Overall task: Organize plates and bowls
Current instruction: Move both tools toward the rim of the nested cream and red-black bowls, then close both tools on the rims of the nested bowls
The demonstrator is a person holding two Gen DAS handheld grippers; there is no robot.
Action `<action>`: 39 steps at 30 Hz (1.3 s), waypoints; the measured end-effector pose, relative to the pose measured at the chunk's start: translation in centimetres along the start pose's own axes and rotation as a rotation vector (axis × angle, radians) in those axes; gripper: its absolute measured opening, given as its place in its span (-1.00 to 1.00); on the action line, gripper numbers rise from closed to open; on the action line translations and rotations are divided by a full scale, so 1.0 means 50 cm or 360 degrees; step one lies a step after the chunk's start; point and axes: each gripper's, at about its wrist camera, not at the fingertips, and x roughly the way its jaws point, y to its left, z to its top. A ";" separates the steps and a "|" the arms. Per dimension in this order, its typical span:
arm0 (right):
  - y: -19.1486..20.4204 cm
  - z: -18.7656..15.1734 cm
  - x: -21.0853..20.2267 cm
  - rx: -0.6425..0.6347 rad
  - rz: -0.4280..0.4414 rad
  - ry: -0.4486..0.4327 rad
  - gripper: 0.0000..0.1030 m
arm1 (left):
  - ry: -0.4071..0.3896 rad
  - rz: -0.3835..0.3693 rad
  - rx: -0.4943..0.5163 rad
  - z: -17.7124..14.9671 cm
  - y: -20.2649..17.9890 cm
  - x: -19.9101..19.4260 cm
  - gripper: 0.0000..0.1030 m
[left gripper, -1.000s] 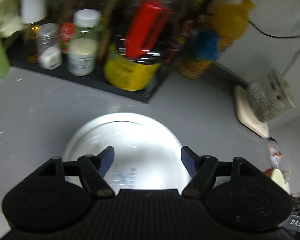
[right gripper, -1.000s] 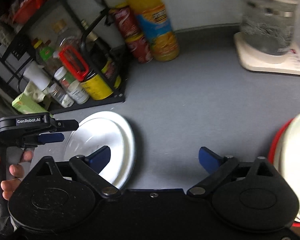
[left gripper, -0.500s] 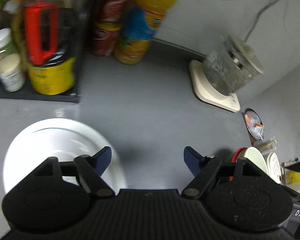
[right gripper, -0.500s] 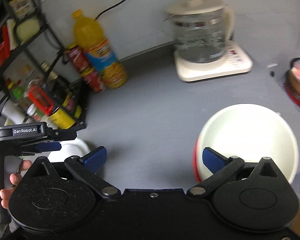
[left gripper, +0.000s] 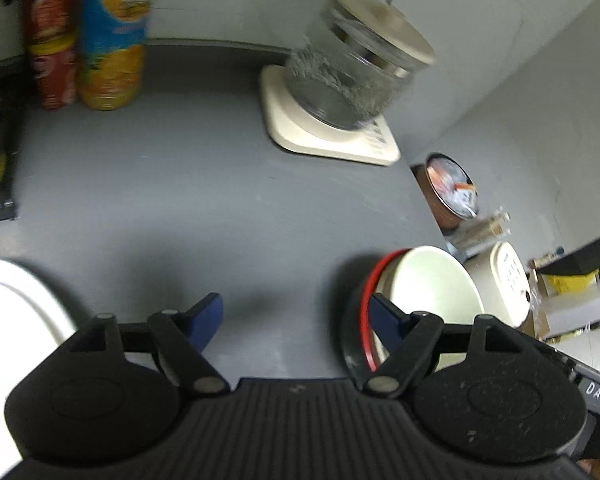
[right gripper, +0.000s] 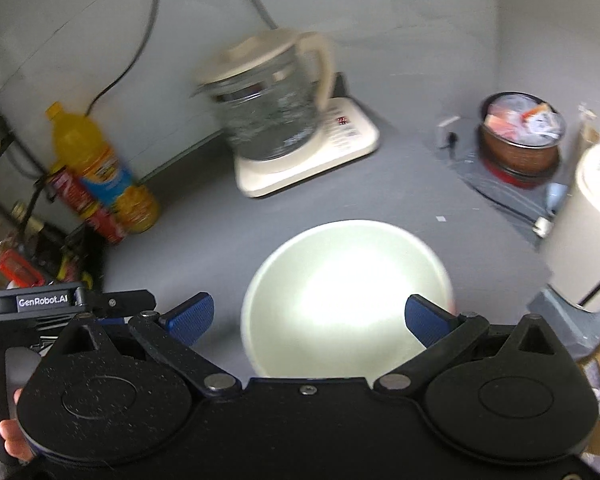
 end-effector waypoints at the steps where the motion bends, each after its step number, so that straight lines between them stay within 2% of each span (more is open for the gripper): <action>1: -0.012 0.001 0.000 0.0026 -0.0028 -0.0001 1.00 | 0.0009 -0.0010 0.0012 0.001 -0.008 0.007 0.51; 8: -0.083 0.000 0.011 0.0155 -0.0118 0.0028 1.00 | 0.0089 -0.0065 0.0077 0.007 -0.071 0.067 0.51; 15: -0.132 -0.008 0.041 0.0256 -0.0095 0.0103 0.98 | 0.0162 -0.0084 0.0077 0.005 -0.107 0.120 0.51; 17: -0.145 -0.012 0.050 0.0295 -0.0102 0.0125 0.92 | 0.0188 -0.0089 0.0062 0.003 -0.111 0.136 0.51; 21: -0.174 -0.022 0.074 0.0387 -0.0090 0.0192 0.60 | 0.0228 -0.0094 0.0044 -0.002 -0.118 0.166 0.45; 23: -0.185 -0.025 0.085 0.0419 -0.0068 0.0216 0.53 | 0.0249 -0.0089 0.0033 -0.005 -0.120 0.182 0.42; 25: -0.193 -0.027 0.095 0.0439 -0.0058 0.0238 0.44 | 0.0255 -0.0067 0.0028 -0.006 -0.122 0.193 0.35; 30: -0.207 -0.027 0.125 0.0475 -0.0012 0.0304 0.31 | 0.0325 -0.0032 -0.0025 -0.011 -0.115 0.226 -0.10; 36: -0.223 -0.035 0.169 0.0533 0.0035 0.0422 0.08 | 0.0377 -0.0007 -0.0150 -0.011 -0.087 0.252 -0.43; 39: -0.227 -0.035 0.185 0.0558 0.0064 0.0454 0.04 | 0.0394 -0.0012 -0.0166 -0.010 -0.079 0.258 -0.43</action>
